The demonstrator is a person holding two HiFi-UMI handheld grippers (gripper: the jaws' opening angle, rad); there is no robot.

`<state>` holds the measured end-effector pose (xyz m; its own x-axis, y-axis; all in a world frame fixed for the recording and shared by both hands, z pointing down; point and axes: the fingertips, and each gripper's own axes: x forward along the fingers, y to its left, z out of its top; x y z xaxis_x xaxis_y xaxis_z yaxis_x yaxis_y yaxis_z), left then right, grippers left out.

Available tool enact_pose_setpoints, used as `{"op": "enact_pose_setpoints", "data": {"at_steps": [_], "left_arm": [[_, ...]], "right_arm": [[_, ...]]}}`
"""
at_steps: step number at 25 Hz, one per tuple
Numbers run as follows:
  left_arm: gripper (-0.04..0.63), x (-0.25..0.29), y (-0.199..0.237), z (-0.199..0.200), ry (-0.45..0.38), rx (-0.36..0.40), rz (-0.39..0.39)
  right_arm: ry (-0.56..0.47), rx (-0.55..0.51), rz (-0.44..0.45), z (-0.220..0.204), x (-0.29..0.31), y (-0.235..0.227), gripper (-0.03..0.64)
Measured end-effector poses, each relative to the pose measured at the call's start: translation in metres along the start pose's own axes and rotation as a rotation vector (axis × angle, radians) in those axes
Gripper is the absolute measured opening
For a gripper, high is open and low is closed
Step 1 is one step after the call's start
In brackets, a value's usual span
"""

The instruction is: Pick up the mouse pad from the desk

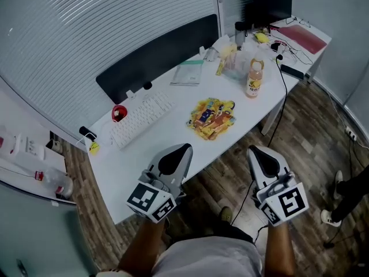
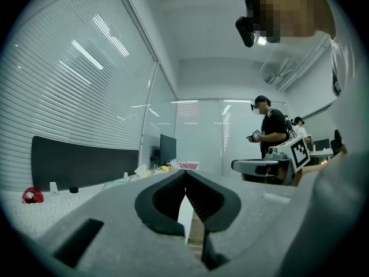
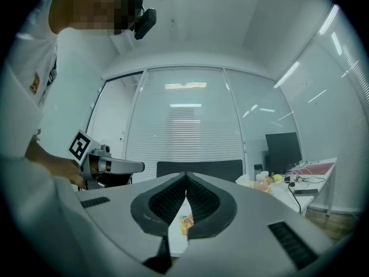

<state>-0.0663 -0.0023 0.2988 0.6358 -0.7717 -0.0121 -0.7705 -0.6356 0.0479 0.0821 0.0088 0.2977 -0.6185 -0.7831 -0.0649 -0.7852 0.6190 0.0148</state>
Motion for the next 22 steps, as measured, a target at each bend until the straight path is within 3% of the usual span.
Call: {"op": "enact_pose_setpoints", "data": {"at_steps": [11,22], "left_arm": [[0.015,0.062,0.005,-0.02,0.034,0.004,0.061],[0.016,0.074,0.039,-0.035,0.079,-0.005,0.115]], "right_arm": [[0.049,-0.007,0.053,-0.023,0.015,-0.059,0.012],[0.111,0.004,0.085,-0.044,0.051,-0.075,0.012]]}}
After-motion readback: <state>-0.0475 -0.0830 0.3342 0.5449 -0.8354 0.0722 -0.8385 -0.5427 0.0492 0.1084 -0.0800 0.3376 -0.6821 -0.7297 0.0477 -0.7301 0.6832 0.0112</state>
